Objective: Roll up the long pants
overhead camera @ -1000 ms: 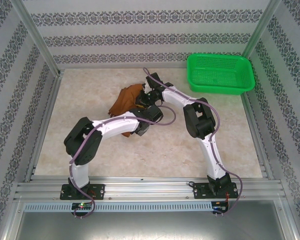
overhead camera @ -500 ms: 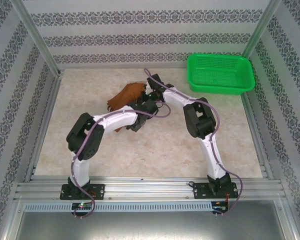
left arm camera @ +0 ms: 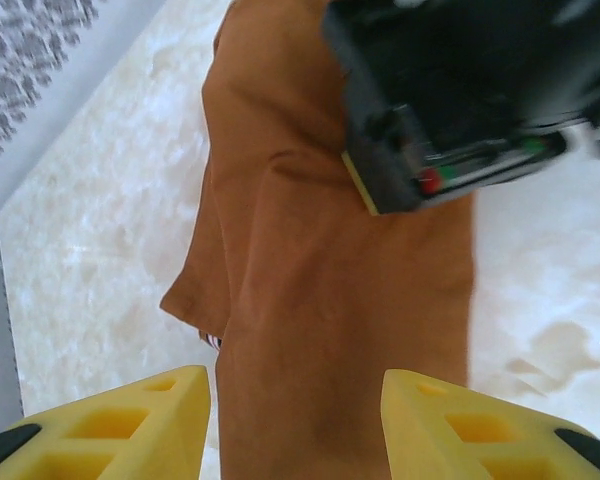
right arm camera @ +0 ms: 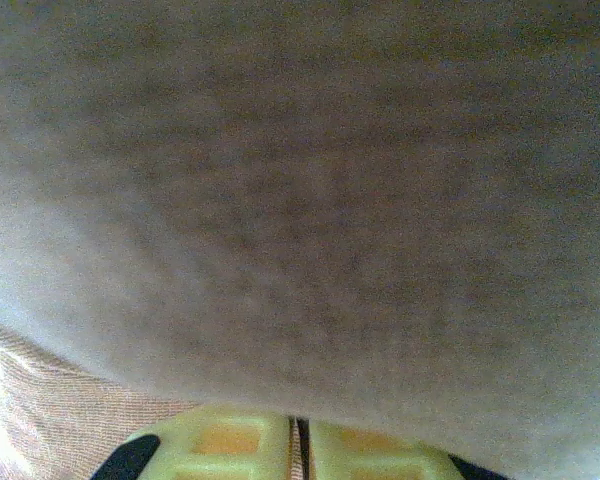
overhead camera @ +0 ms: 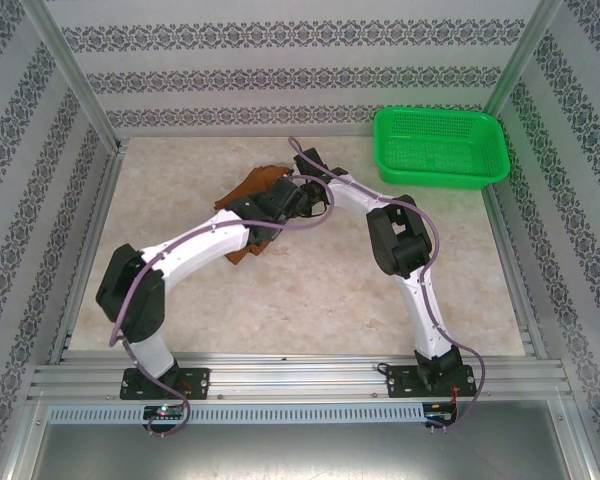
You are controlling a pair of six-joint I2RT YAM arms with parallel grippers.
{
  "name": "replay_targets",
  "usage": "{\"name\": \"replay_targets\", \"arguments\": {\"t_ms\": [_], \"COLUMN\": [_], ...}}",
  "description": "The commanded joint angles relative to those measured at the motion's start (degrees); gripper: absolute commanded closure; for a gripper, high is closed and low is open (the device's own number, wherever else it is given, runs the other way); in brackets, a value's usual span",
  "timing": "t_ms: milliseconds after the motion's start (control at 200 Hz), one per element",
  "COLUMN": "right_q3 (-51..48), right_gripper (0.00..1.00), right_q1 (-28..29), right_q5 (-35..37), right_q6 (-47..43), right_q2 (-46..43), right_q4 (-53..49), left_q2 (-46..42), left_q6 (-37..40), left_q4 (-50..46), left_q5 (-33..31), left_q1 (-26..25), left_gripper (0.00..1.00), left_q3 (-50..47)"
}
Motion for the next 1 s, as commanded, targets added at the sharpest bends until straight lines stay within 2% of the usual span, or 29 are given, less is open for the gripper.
{"name": "replay_targets", "arguments": {"t_ms": [0, 190, 280, 365, 445, 505, 575, 774, 879, 899, 909, 994], "right_q3": [-2.9, -3.69, -4.63, -6.49, -10.34, -14.04, -17.82, -26.24, -30.25, -30.84, -31.16, -32.8], "right_gripper": [0.87, 0.87, 0.87, 0.87, 0.86, 0.78, 0.63, 0.42, 0.35, 0.21, 0.17, 0.14], "right_q1": [0.34, 0.34, 0.34, 0.25, -0.22, -0.74, -1.73, -4.11, -5.07, -5.15, -5.26, -5.94], "right_q5": [2.74, 2.74, 2.72, 3.24, 4.5, 7.26, 9.35, 12.2, 12.02, 11.85, 11.83, 11.04], "right_q6": [0.52, 0.52, 0.48, 0.8, 0.83, 0.45, -1.09, -5.65, -6.23, -6.25, -6.15, -5.65], "right_q2": [2.82, 2.37, 1.73, 0.15, -3.71, -7.84, -12.18, -20.19, -22.92, -23.34, -23.51, -24.35], "right_q4": [-6.99, -6.78, -6.53, -5.44, -3.07, -1.86, -2.09, -3.45, -0.45, 0.08, 0.51, 3.37], "left_q2": [3.45, 10.66, 14.57, 19.04, 23.79, 26.43, 27.2, 26.03, 24.84, 24.55, 24.35, 23.24], "left_q6": [-2.12, -8.02, -10.13, -9.98, -8.68, -8.07, -8.29, -8.98, -11.57, -12.58, -13.17, -15.34], "left_q4": [-4.91, -10.41, -11.85, -13.01, -15.07, -15.59, -14.11, -10.07, -5.25, -4.11, -3.52, -0.63], "left_q5": [4.34, 8.78, 13.91, 21.88, 30.32, 38.34, 48.88, 78.1, 88.19, 89.06, 89.25, 90.0], "left_q1": [3.19, 10.69, 14.33, 16.85, 17.14, 17.0, 16.82, 14.97, 13.76, 13.74, 13.71, 13.7], "left_gripper": [0.51, 0.51, 0.52, 0.55, 0.59, 0.63, 0.64, 0.64, 0.65, 0.65, 0.65, 0.65], "left_q3": [2.75, 6.46, 9.04, 11.69, 14.65, 15.42, 14.3, 10.47, 7.24, 6.27, 5.74, 1.71]}}
